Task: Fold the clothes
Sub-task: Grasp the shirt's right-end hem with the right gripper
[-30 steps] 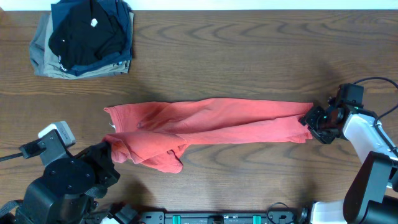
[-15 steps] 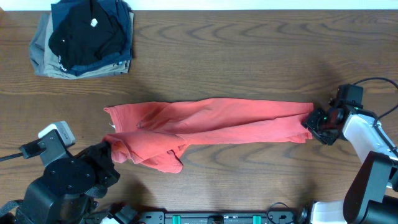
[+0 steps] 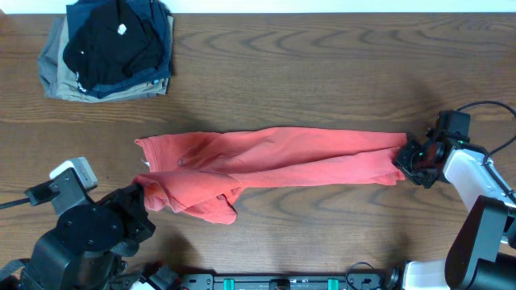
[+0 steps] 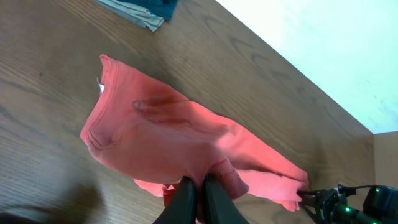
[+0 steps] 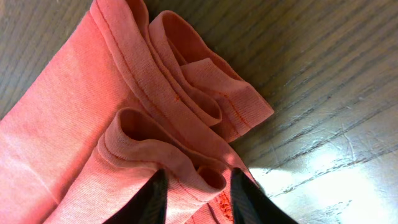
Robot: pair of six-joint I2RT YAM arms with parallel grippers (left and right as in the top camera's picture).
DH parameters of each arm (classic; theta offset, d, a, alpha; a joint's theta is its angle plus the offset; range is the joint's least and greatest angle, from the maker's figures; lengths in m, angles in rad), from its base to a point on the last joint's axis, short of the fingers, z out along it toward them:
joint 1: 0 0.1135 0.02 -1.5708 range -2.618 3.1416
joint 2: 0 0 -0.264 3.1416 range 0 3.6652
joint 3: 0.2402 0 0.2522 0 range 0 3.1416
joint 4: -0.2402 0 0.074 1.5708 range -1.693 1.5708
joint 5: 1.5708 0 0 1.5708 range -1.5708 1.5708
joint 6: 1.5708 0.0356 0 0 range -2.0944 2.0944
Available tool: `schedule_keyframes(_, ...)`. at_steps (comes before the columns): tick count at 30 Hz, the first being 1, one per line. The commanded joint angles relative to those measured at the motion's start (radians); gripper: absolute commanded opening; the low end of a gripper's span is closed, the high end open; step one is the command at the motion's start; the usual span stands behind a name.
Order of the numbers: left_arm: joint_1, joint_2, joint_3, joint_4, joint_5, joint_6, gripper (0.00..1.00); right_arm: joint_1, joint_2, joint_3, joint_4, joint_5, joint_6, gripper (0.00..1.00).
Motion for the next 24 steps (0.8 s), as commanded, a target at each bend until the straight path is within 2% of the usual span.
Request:
schedule_keyframes(1,-0.002,0.002,0.015,-0.003,-0.035,-0.009,0.06,-0.002,0.007,-0.013,0.002,0.008,0.0,0.32)
schedule_keyframes(5,-0.002,0.002,0.015,-0.005,-0.035,-0.009,0.06,-0.002,0.008,-0.032,0.014,0.008,0.015,0.36)
schedule_keyframes(10,-0.002,0.002,0.015,-0.019,-0.035,-0.009,0.06,-0.002,0.008,-0.058,0.05,0.008,0.034,0.28)
schedule_keyframes(15,-0.002,0.002,0.015,-0.026,-0.035,-0.009,0.06,-0.002,0.008,-0.058,0.059,0.009,0.034,0.26)
schedule_keyframes(22,-0.002,0.002,0.015,-0.026,-0.035,-0.009,0.06,-0.003,0.008,-0.053,0.06,0.01,0.034,0.07)
schedule_keyframes(24,-0.002,0.002,0.015,-0.026,-0.035,-0.009,0.06,-0.003,0.008,-0.051,0.059,0.01,0.034,0.08)
